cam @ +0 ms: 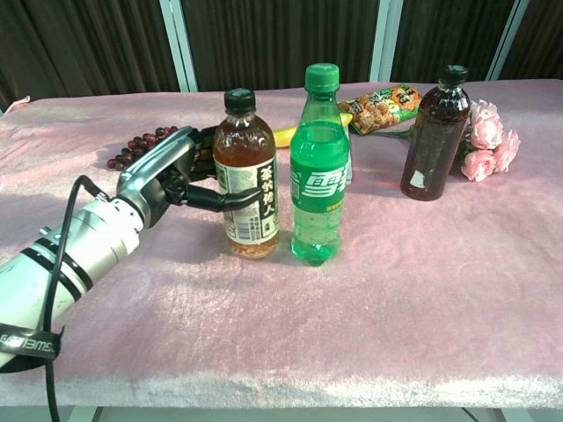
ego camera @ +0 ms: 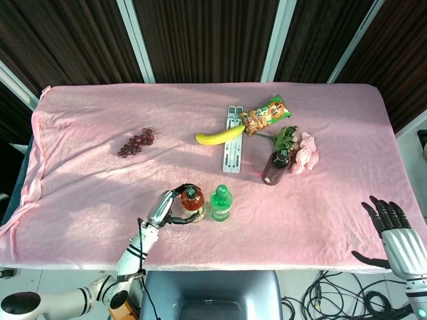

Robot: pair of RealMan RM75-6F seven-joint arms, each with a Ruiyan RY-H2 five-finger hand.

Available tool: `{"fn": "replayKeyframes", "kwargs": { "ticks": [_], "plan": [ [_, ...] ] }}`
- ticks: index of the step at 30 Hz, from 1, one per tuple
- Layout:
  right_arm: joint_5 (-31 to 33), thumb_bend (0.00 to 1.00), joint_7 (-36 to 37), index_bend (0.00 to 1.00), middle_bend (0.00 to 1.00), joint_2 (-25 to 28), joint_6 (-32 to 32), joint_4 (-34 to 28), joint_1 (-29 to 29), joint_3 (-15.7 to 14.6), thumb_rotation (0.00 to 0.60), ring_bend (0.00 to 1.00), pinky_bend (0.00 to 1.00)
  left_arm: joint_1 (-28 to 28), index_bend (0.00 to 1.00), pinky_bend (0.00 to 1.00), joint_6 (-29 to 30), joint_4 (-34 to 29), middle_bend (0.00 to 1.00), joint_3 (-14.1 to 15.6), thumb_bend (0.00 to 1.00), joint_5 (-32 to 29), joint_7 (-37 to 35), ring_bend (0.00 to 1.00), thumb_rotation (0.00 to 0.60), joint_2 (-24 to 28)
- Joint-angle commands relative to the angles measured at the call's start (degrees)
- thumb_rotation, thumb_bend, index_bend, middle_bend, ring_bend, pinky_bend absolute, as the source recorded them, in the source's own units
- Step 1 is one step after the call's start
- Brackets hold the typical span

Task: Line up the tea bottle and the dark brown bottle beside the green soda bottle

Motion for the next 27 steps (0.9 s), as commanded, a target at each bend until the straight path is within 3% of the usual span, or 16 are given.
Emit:
{"fn": "replayKeyframes", "kwargs": {
  "ticks": [1,11,21,27],
  "plan": [
    [-0.2,0.2,0.0,0.0,0.0,0.0,0.0,0.0,0.0,-0.1,0.6,0.0,0.0,-1.1,0.6,0.4,0.1,1.7,0.65,-0.7,0.43,0.2,0.7,0.4,0.6,-1.9],
    [-1.0,0.2,0.9,0.0,0.0,0.2,0.8,0.4,-0.4,-0.5,0.6,0.0,0.0,-2.3,0.59,0.38,-1.3,7.3,0.64,-0.7,0.43,-0.5,-0.1,0.39,0.6,-4.7],
    [-0.9,0.2,0.9,0.0,0.0,0.2,0.9,0.5,-0.5,-0.4,0.6,0.0,0.0,-2.0,0.58,0.37,-1.0,7.2,0.63,0.5,0.42,0.3,-1.2,0.38,0.6,-4.2],
    [-1.2,0.2,0.7,0.0,0.0,0.1,1.0,0.4,-0.6,-0.5,0.6,0.0,0.0,-2.4,0.52,0.31,-2.2,7.8,0.53,1.3,0.39,0.5,-1.4,0.31,0.6,-4.1]
  ]
}}
